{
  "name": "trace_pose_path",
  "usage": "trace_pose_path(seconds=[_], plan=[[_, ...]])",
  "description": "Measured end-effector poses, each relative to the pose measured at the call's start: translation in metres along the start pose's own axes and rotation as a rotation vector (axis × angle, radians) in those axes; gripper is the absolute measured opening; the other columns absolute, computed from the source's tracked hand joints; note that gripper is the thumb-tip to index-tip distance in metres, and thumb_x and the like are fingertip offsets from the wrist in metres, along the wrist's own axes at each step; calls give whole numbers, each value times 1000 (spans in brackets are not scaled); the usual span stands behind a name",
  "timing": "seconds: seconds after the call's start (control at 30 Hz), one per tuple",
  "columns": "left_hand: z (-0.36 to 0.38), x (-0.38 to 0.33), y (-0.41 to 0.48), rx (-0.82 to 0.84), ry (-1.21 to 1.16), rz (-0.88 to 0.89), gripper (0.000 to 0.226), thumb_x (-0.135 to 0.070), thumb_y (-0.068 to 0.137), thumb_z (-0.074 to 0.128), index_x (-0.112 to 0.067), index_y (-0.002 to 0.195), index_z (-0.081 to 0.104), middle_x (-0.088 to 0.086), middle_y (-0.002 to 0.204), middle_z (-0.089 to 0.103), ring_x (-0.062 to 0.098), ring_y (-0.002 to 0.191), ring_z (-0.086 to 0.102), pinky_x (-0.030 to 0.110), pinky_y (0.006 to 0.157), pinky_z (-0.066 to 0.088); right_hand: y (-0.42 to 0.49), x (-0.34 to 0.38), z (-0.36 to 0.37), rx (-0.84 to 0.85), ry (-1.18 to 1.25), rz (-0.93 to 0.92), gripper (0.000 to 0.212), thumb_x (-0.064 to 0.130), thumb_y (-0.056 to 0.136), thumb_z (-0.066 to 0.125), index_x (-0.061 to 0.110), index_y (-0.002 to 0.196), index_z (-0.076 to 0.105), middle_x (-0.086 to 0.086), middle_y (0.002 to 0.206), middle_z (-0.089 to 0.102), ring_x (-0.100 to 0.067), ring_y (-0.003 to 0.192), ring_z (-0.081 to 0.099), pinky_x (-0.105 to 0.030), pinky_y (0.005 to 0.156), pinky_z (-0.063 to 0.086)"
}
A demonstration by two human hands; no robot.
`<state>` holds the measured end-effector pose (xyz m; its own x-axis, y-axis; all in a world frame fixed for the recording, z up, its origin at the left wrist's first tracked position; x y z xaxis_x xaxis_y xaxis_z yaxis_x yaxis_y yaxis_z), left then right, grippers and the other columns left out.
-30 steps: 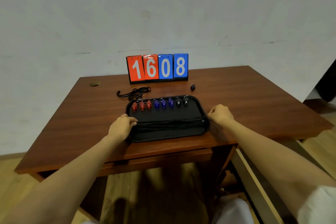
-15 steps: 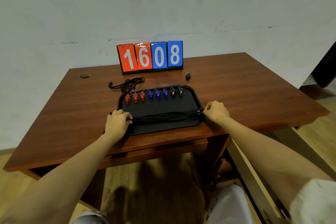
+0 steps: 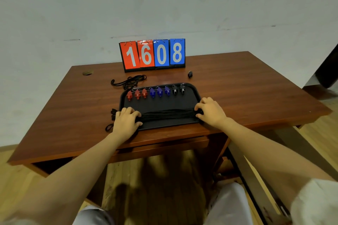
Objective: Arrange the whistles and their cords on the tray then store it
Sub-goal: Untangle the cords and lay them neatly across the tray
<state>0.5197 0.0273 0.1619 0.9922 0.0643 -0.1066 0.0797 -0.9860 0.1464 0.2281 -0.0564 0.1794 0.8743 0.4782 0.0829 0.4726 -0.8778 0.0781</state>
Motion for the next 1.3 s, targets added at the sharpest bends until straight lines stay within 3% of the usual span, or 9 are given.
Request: trace_pose_path(seconds=[0.2, 0.4, 0.53, 0.7, 1.03, 1.3], plan=[[1, -7, 1, 18, 19, 19, 32, -36, 89, 59, -22, 117, 60, 3, 122, 53, 24, 119, 43, 36, 98, 30, 4, 7, 11, 66, -57, 13, 27, 28, 94, 55, 20, 118, 62, -6, 121, 55, -25, 117, 44, -36, 94, 38], [0, -14, 10, 8, -39, 20, 36, -36, 88, 60, -23, 121, 58, 2, 123, 53, 24, 121, 42, 36, 99, 30, 17, 13, 8, 22, 7, -15, 32, 27, 93, 56, 19, 124, 56, -6, 128, 52, -26, 121, 42, -36, 98, 38], [4, -24, 19, 62, -27, 50, 32, -37, 90, 58, -23, 118, 60, 2, 123, 53, 23, 120, 43, 35, 100, 29, 28, 20, 12, 105, -9, -43, 28, 24, 94, 55, 19, 121, 59, -7, 125, 55, -27, 120, 45, -38, 97, 38], [2, -40, 36, 28, -107, 78, 37, -42, 86, 61, -21, 117, 60, 2, 118, 56, 23, 116, 46, 36, 99, 31, 44, 26, 5, 115, 81, -91, 29, 34, 89, 60, 22, 115, 62, -3, 119, 60, -25, 117, 48, -39, 95, 37], [4, -104, 133, 88, -277, 120, 32, -27, 94, 54, -15, 123, 59, 7, 125, 51, 27, 122, 43, 40, 102, 36, 127, -23, -15, -15, 229, 183, 31, 10, 97, 42, 9, 123, 57, -14, 127, 51, -33, 118, 47, -42, 92, 43], [24, -132, 209, 125, -265, 243, 41, -37, 89, 58, -19, 126, 56, 3, 126, 52, 22, 119, 43, 34, 98, 34, 204, -70, 12, 90, 308, 269, 52, 4, 94, 39, 17, 144, 37, -14, 148, 31, -36, 130, 37, -43, 105, 38]])
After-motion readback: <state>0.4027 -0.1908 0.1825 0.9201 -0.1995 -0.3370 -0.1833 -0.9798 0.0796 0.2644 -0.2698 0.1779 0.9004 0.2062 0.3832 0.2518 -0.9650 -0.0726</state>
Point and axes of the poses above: each hand's wrist, its own y-axis towards the middle knuckle, its own z-axis out of the palm, x = y × z, the point moved 5 cm from there along y, towards the middle knuckle
